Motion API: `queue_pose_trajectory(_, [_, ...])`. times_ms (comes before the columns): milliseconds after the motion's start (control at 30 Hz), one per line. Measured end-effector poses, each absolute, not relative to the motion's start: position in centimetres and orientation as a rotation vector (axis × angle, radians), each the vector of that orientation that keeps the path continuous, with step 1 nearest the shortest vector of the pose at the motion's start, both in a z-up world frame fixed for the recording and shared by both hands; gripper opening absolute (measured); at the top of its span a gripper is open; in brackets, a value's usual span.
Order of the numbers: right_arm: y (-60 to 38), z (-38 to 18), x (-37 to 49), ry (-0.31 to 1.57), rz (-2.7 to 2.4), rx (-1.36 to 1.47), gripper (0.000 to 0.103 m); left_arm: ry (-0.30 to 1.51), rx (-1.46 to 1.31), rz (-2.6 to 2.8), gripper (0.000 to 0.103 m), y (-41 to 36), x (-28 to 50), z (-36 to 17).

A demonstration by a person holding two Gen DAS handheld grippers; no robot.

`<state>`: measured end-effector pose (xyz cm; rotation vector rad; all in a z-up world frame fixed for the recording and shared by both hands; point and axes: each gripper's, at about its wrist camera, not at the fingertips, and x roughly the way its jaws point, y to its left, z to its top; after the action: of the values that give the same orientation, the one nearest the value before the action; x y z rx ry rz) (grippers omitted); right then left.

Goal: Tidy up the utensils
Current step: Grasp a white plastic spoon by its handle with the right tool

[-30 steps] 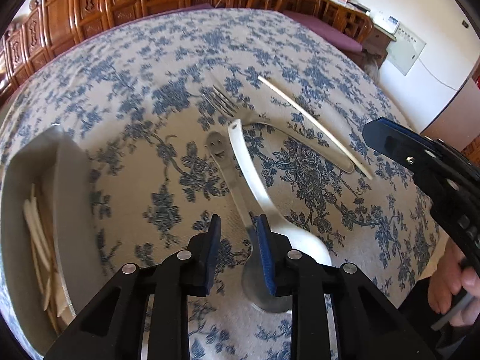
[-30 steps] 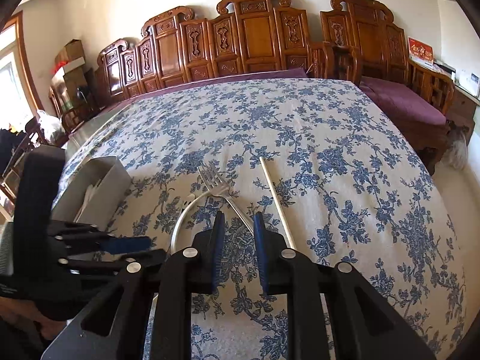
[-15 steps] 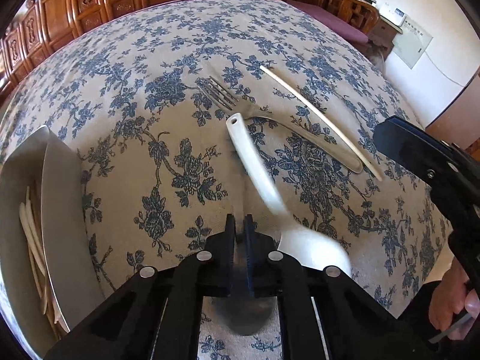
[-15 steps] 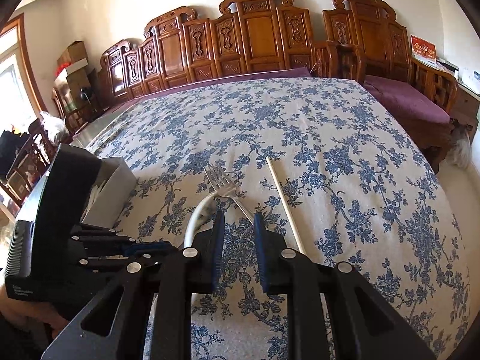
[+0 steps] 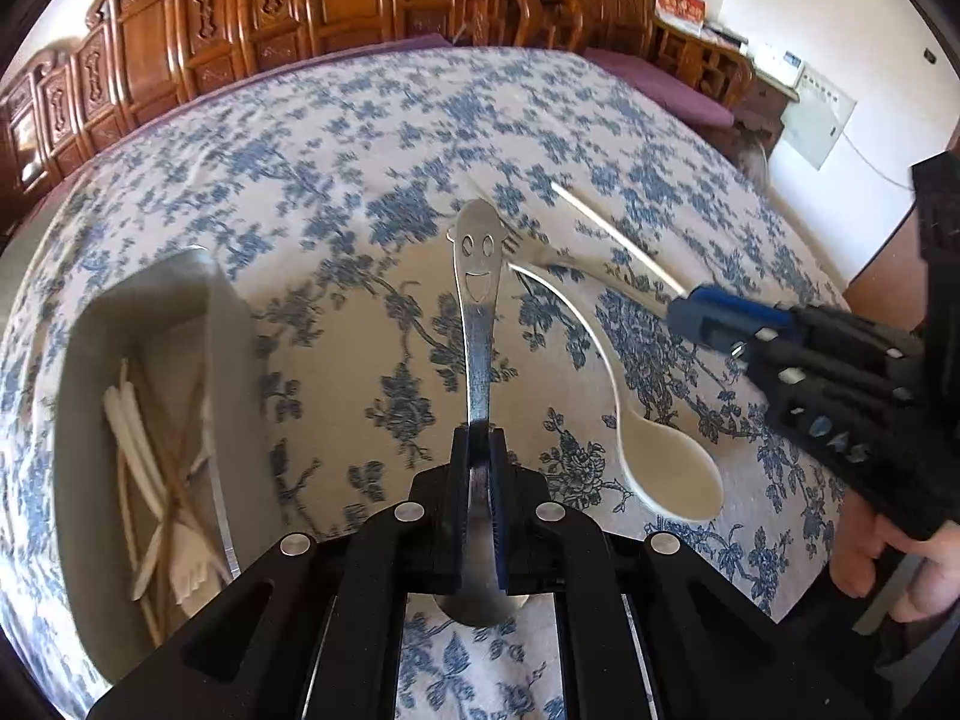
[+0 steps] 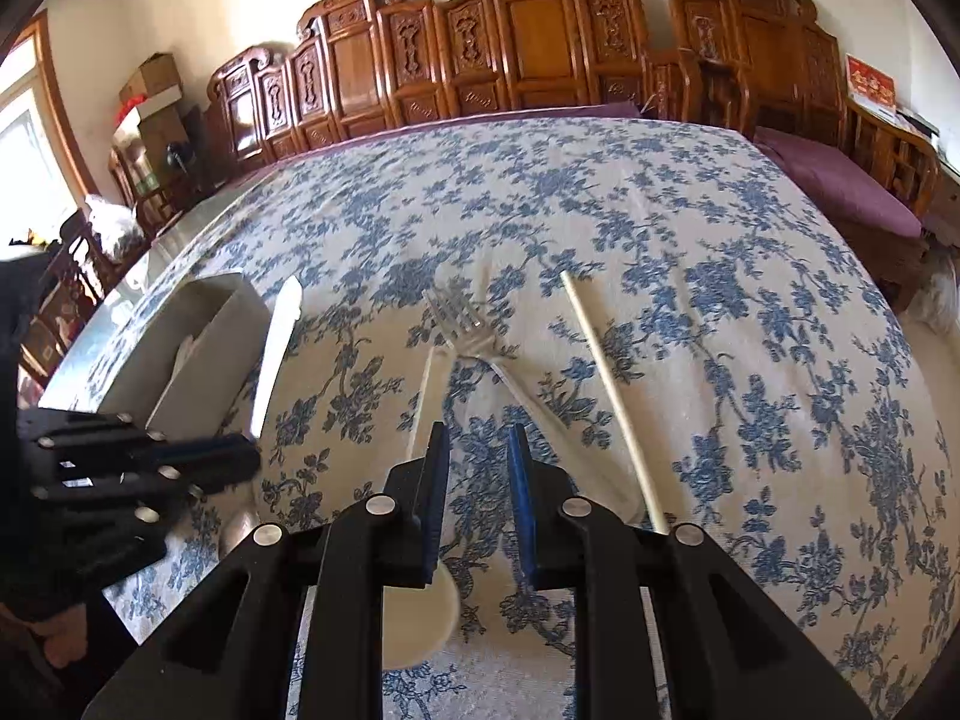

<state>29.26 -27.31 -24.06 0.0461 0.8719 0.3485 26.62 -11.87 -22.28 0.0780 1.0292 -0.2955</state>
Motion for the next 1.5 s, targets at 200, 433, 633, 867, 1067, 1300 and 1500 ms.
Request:
queue_pose_trajectory(200, [-25.7,-25.1,29.4,0.899,0.375,0.006,0.035,0.964,0.031,-0.302,0.005,-10.7,25.5,-20.9])
queue_pose_trajectory(433, [-24.6,-25.9,29.9,0.923,0.396,-0.012,0.036,0.907,-0.003,-0.298,0.005,-9.8,25.3,-19.3])
queue_pose_trajectory(633, [-23.2,-27.0,30.2,0.953,0.396,-0.080,0.036,0.867,-0.007,-0.288,0.005,-9.4,25.0,-17.7])
queue_pose_trajectory(867, [-23.2,-27.5,30.2,0.961,0.356,-0.122,0.011,0.841,0.011,-0.274,0.005,-9.0,23.8,-16.1])
queue_pose_trajectory(1067, [-24.2,-27.1,29.8,0.947,0.351,-0.098,0.011,0.813,0.021,-0.250,0.005,-8.0,22.5,-14.5])
queue_pose_trajectory(1300, [-24.1,-26.0,28.7,0.913,0.373,-0.086,0.011,0.787,0.013,-0.207,0.005,-5.8,21.2,-12.9])
queue_pose_trajectory(1500, [-23.4,-24.4,27.1,0.864,0.415,-0.074,0.011,0.783,0.007,-0.170,0.005,-4.0,20.5,-12.7])
